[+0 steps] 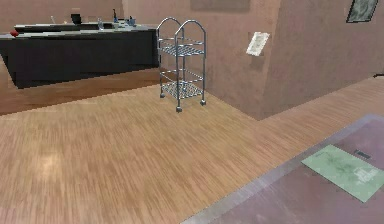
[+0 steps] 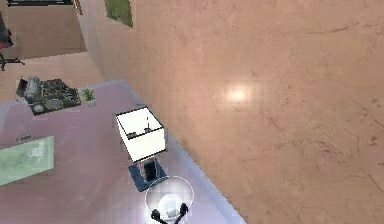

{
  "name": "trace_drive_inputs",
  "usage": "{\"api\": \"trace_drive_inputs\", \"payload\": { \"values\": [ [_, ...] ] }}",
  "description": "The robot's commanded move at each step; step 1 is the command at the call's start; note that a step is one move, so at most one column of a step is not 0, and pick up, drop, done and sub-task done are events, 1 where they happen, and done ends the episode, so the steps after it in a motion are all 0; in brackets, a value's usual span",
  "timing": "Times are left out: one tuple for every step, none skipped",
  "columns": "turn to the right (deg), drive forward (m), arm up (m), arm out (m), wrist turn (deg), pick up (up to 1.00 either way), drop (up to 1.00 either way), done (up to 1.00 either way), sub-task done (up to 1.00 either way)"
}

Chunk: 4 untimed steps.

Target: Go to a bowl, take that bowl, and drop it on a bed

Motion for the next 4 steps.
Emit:
{"api": "trace_drive_inputs", "payload": {
  "values": [
    [0.0, 0.0, 0.1, 0.0, 0.0, 0.0, 0.0, 0.0, 0.0],
    [0.0, 0.0, 0.24, 0.0, 0.0, 0.0, 0.0, 0.0, 0.0],
    [0.0, 0.0, 0.0, 0.0, -45.0, 0.0, 0.0, 0.0, 0.0],
    [0.0, 0.0, 0.0, 0.0, -45.0, 0.0, 0.0, 0.0, 0.0]
  ]
}}
